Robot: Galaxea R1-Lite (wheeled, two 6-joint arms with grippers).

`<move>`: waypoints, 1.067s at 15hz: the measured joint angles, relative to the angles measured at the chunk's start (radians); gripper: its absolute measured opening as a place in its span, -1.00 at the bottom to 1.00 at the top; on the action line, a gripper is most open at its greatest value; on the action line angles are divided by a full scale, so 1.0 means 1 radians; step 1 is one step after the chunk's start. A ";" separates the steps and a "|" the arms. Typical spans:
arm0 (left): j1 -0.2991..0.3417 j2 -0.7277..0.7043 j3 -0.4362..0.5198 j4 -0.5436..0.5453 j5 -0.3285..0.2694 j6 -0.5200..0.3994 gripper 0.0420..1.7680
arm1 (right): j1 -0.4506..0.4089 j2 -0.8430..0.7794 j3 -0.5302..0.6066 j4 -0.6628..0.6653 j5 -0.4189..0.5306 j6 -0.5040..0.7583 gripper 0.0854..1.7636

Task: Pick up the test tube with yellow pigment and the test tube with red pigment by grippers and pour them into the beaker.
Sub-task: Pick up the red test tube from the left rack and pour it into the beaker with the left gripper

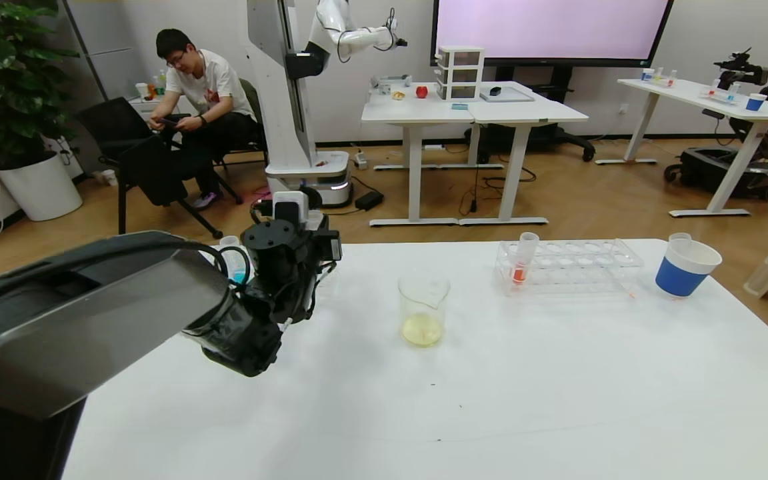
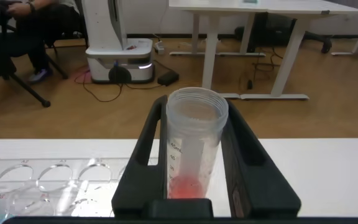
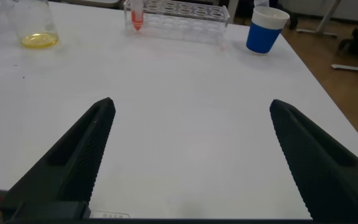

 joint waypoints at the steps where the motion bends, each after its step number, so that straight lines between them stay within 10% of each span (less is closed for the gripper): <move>1: -0.001 -0.020 -0.009 0.025 0.000 0.000 -0.44 | 0.000 0.000 0.000 0.000 0.000 0.000 0.97; 8: 0.000 -0.077 -0.022 0.055 -0.040 0.022 -0.44 | 0.000 0.000 0.000 0.000 0.000 0.000 0.97; 16: -0.015 -0.106 -0.017 0.064 -0.666 0.113 -0.44 | 0.000 0.000 0.000 0.000 0.000 0.000 0.97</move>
